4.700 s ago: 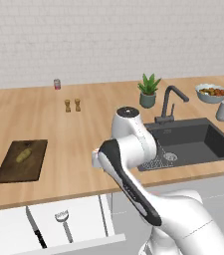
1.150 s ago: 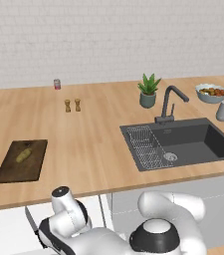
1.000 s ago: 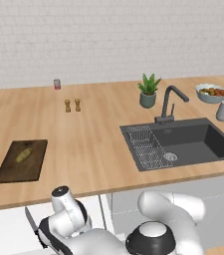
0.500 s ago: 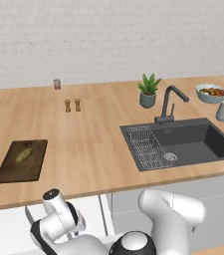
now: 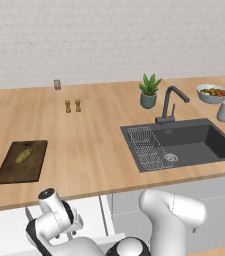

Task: Place the appropriate cutting tool for cutting the potato skin on the cutting board.

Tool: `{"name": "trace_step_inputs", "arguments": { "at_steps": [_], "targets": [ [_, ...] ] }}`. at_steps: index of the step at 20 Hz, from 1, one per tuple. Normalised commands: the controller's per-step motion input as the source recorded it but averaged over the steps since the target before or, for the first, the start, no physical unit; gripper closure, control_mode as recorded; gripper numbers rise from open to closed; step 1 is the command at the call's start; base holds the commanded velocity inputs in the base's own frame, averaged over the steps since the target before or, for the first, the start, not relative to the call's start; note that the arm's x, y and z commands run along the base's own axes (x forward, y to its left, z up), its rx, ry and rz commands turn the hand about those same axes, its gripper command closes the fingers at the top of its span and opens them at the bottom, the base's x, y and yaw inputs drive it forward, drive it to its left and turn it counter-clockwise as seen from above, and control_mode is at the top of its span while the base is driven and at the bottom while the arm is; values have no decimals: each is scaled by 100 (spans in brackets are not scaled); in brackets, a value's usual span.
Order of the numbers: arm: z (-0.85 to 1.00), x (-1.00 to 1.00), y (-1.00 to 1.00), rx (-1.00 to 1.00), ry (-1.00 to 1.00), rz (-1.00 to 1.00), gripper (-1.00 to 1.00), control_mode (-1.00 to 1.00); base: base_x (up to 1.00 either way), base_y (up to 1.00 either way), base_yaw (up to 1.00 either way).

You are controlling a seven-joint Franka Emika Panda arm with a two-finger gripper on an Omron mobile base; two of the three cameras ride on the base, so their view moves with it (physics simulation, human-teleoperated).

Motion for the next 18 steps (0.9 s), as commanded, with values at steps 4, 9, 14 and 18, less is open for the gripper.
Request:
{"name": "trace_step_inputs", "arguments": {
  "at_steps": [4,9,14,18],
  "targets": [
    [-49,-64,-12,0,0,0,100,-100,0,0,0],
    [-21,-37,-35,0,0,0,100,-100,0,0,0],
    [5,0,-22,0,0,0,100,-100,0,0,0],
    [78,-4,1,0,0,0,100,-100,0,0,0]
  ]
}}
